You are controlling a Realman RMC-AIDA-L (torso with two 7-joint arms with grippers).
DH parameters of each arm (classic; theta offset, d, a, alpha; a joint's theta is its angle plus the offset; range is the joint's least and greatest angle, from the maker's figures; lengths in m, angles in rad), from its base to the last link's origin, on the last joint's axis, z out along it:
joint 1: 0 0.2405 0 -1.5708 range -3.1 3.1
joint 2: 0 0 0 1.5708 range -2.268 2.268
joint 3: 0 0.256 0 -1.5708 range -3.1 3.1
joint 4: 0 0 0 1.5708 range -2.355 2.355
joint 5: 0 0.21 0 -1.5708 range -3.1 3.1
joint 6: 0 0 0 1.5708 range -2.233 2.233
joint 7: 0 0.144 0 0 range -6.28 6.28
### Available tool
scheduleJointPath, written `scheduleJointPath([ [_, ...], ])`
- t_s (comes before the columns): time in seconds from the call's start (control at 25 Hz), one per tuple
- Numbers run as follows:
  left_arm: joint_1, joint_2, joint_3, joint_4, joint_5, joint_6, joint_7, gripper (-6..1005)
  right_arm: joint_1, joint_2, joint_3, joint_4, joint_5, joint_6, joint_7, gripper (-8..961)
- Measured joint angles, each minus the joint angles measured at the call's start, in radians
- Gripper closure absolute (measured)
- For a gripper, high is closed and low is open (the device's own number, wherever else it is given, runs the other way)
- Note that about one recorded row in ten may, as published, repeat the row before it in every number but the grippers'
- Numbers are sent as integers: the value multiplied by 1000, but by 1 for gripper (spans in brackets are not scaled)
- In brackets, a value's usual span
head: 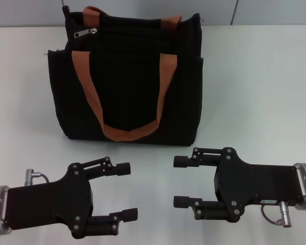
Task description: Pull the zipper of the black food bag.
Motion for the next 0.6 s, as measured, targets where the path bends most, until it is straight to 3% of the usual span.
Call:
scheduleJointPath([
  [0.48,-8,-2,-1,3,-3,-9,17,201,-12,2,3,0,6,-1,6,315],
  [0.6,-10,-2,-44,3,-7,-10,26,201,-12,2,2,0,6,-1,6,320],
])
